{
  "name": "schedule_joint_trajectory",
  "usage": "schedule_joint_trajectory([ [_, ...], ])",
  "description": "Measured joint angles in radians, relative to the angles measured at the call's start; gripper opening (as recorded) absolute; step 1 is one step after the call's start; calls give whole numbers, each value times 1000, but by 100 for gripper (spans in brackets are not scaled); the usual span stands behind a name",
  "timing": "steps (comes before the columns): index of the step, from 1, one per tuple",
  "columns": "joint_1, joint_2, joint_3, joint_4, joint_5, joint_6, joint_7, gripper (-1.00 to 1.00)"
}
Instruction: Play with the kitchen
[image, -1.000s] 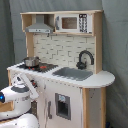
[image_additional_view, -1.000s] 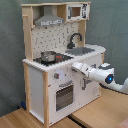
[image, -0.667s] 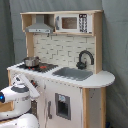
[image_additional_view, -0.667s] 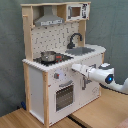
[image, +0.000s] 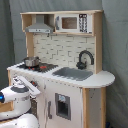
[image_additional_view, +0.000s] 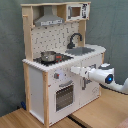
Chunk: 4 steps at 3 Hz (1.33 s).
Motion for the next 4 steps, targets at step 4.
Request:
schedule_joint_trajectory([
  [4, 11, 5, 3, 9, 0, -59, -404, -100],
])
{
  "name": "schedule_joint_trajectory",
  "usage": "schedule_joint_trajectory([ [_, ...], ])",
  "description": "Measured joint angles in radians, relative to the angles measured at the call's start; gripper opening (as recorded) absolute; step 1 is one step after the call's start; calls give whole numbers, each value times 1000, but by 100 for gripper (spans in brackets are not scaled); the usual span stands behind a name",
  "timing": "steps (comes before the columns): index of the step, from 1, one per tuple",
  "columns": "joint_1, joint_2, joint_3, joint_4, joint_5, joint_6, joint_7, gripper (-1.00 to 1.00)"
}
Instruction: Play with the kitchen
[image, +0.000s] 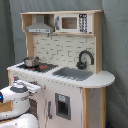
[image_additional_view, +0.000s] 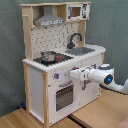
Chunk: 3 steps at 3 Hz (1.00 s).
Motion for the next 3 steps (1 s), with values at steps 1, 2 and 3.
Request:
schedule_joint_trajectory([
  [1, 0, 0, 1, 0, 0, -4, -2, 100],
  [2, 6, 1, 4, -5, 0, -18, -10, 100],
  [3, 63, 26, 4, -5, 1, -99, -4, 100],
])
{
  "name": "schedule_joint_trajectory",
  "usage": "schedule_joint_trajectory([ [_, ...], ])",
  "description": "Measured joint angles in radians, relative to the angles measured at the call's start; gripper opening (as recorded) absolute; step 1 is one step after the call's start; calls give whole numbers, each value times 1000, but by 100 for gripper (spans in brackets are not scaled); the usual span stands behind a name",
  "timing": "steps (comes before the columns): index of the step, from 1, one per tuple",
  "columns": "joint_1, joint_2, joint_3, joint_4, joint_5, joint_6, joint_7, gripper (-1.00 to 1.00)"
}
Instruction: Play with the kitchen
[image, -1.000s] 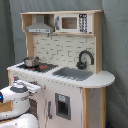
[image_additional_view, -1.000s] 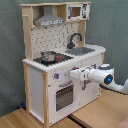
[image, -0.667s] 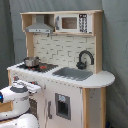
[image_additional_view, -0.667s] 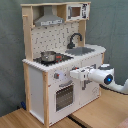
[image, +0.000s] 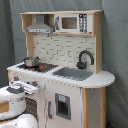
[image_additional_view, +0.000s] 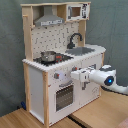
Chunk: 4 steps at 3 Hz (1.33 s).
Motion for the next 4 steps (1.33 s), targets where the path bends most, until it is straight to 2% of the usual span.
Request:
schedule_joint_trajectory([
  [2, 148, 2, -1, -8, 1, -158, 21, 100],
  [3, 197, 2, -1, 24, 5, -237, 59, 100],
  [4, 238, 3, -1, 84, 6, -322, 70, 100],
])
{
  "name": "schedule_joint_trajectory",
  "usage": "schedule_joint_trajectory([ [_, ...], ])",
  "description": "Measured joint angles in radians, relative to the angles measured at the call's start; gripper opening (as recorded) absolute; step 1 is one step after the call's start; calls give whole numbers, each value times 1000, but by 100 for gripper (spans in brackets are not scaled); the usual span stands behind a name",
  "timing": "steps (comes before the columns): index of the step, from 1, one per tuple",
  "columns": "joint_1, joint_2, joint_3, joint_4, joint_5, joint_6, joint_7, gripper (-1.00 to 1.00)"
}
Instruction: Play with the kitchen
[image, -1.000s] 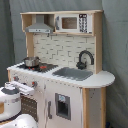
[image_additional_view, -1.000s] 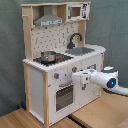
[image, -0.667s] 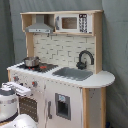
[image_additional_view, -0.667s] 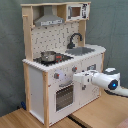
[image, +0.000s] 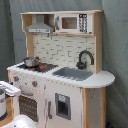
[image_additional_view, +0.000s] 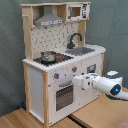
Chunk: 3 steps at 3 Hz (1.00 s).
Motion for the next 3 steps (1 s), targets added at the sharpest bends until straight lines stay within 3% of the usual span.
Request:
schedule_joint_trajectory([
  [2, 100, 2, 15, 89, 0, -150, 1, 100],
  [3, 171, 2, 51, 105, 0, -214, 8, 100],
])
